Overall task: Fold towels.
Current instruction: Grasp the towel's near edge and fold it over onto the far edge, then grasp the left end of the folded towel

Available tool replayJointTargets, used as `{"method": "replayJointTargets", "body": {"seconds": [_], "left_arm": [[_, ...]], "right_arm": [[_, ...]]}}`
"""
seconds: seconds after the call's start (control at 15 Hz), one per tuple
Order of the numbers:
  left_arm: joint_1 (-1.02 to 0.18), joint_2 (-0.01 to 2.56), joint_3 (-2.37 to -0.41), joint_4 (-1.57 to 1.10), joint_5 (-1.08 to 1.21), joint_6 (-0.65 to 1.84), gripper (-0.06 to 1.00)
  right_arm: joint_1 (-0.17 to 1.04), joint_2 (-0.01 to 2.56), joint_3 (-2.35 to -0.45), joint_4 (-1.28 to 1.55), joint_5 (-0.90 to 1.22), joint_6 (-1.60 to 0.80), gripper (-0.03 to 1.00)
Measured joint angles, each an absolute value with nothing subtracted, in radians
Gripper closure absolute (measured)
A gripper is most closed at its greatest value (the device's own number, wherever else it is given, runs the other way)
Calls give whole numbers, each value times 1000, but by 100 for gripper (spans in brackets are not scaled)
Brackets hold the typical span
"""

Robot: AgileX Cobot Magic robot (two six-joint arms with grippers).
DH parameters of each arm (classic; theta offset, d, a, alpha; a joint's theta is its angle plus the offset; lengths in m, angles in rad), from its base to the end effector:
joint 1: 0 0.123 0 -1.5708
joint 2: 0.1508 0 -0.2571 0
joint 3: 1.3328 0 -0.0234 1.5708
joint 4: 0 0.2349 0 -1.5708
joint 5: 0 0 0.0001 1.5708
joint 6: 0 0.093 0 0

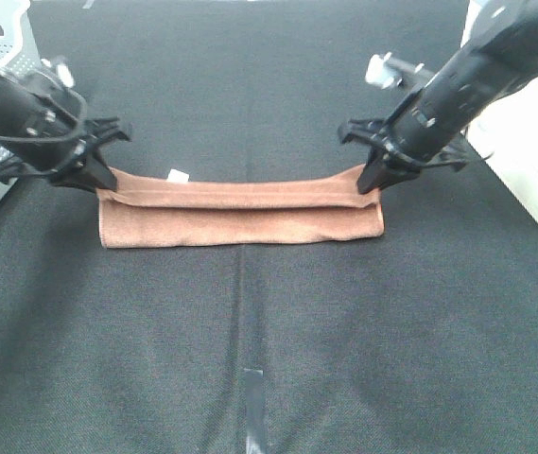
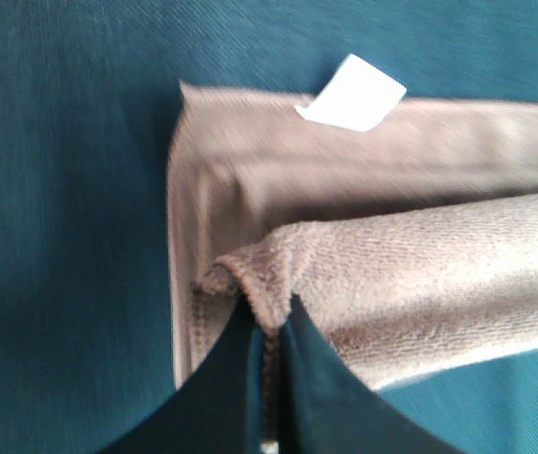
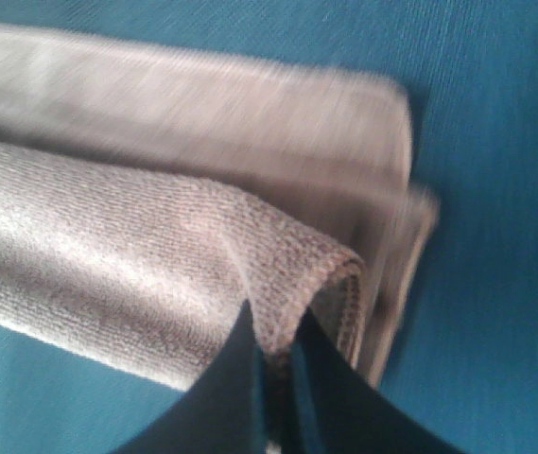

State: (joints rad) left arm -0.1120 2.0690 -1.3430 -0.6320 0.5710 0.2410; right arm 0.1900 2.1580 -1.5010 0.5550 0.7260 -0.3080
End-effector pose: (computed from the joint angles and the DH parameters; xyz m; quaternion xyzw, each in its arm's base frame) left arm 0.3907 -0.0739 0.1273 -0.0594 0.9604 -0.2007 0.1839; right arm 0.4000 0.1101 0.1245 -0.0623 0.9672 0.2001 0.1439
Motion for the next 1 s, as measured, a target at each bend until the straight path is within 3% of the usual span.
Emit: {"method": "replayJointTargets", "body": {"seconds": [0.13,0.27,0.33,0.4,0.53,0.67,1.0], "left_arm": [[-112,2115,-1382,-631,555,244,90],[-112,2138,-1400,-630,549,245,78],[-112,2140,-1401,-629,546,246,67],[-112,2140,-1402,-627,544,246,48],[-112,2140,-1404,-623,541,247,26],[-112,2140,-1404,-622,541,240,19],[-112,2186,-1406,-622,545,229,19]], "right_arm": [[190,2196,-1513,552,694,-305,97],[190,2211,-1513,552,671,-305,90],[190,2211,-1513,552,668,-305,77],[190,2211,-1514,552,667,-305,53],[189,2210,-1514,551,676,-305,29],[189,2202,-1514,526,678,-305,22],[189,2166,-1514,500,685,-305,21]]}}
